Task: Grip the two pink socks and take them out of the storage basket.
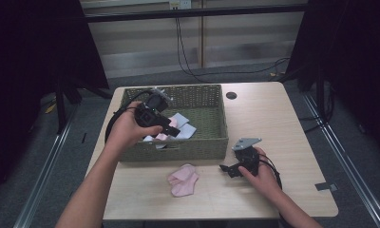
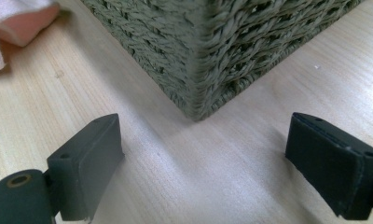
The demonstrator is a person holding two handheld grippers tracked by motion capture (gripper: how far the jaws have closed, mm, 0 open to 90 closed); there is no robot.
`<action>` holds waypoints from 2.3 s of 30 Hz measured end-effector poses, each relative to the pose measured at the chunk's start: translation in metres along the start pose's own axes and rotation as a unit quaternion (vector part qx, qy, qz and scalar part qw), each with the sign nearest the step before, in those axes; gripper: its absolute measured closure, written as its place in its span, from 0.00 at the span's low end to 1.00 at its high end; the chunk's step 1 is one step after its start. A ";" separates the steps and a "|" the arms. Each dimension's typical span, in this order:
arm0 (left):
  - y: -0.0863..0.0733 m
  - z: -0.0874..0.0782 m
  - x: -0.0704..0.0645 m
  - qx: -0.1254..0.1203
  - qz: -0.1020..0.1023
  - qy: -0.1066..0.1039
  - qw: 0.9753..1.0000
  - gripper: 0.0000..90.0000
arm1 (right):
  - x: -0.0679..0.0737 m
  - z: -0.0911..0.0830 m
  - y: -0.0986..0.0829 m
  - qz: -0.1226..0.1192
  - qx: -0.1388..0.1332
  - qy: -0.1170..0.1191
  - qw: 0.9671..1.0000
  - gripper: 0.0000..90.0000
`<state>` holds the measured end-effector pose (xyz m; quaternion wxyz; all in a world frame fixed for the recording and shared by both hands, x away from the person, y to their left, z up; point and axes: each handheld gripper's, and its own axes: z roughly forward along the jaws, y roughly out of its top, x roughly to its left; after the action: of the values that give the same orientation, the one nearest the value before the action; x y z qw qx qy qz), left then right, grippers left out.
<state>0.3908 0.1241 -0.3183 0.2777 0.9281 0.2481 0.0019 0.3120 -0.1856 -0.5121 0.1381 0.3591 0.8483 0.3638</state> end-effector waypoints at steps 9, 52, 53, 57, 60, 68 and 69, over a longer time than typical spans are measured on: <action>-0.003 0.018 0.042 -0.007 -0.051 0.026 0.998 0.43 | 0.000 0.000 0.000 0.000 -0.001 0.001 1.000 0.11; -0.029 0.111 0.111 0.105 -0.117 0.046 0.987 0.71 | 0.000 0.000 0.000 0.003 0.001 0.001 1.000 0.11; -0.026 0.107 0.110 0.109 -0.120 0.046 0.986 0.78 | 0.000 0.000 0.000 0.003 0.001 0.001 1.000 0.11; -0.018 0.095 0.104 0.116 -0.116 0.047 0.985 0.88 | 0.000 0.000 0.000 0.003 0.001 0.001 1.000 0.11; -0.012 0.083 0.101 0.111 -0.118 0.045 0.986 0.89 | 0.000 0.000 0.000 0.001 0.000 0.001 1.000 0.11; -0.001 0.051 0.093 0.077 -0.128 0.023 0.988 0.89 | 0.000 0.000 0.000 0.000 0.000 0.000 1.000 0.11; 0.000 0.047 0.091 0.080 -0.125 0.027 0.989 0.89 | 0.000 0.000 0.000 0.001 0.000 0.001 1.000 0.11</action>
<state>0.4776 0.1414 -0.3703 0.1940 0.9086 0.3689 -0.0274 0.3120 -0.1853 -0.5122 0.1373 0.3598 0.8480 0.3642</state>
